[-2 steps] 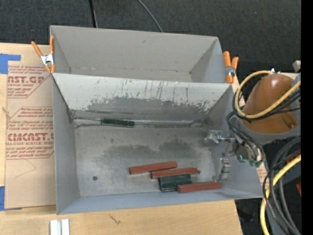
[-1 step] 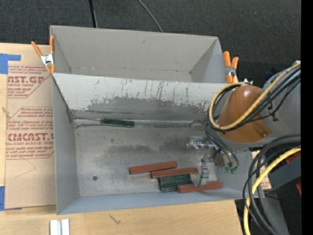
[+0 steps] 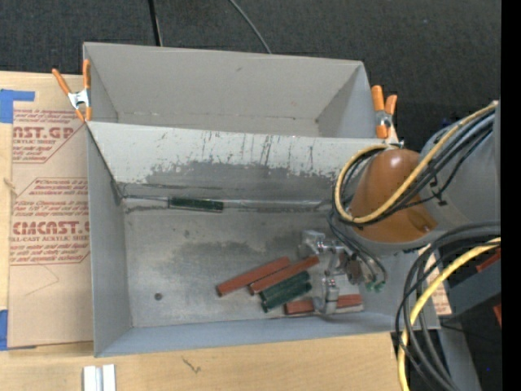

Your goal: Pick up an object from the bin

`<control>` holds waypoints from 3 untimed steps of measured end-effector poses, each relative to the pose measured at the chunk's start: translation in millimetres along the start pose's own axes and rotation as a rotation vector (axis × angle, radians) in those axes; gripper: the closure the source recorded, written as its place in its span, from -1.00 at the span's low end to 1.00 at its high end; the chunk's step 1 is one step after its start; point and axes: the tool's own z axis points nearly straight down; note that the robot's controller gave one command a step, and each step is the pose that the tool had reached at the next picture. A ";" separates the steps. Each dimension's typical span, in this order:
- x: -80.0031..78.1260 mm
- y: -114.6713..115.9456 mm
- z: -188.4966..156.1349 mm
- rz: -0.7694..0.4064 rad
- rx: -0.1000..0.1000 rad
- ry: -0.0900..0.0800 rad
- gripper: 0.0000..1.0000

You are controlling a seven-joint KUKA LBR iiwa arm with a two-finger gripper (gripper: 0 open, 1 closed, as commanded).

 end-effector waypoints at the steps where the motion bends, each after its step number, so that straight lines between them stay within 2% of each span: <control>1: 2.9 34.7 -12.1 0.154 0.004 -0.006 1.00; 3: 2.9 34.6 -12.4 0.153 0.004 -0.006 1.00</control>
Offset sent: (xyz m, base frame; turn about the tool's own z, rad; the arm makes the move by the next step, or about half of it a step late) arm 0.0000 0.0000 0.0000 0.0000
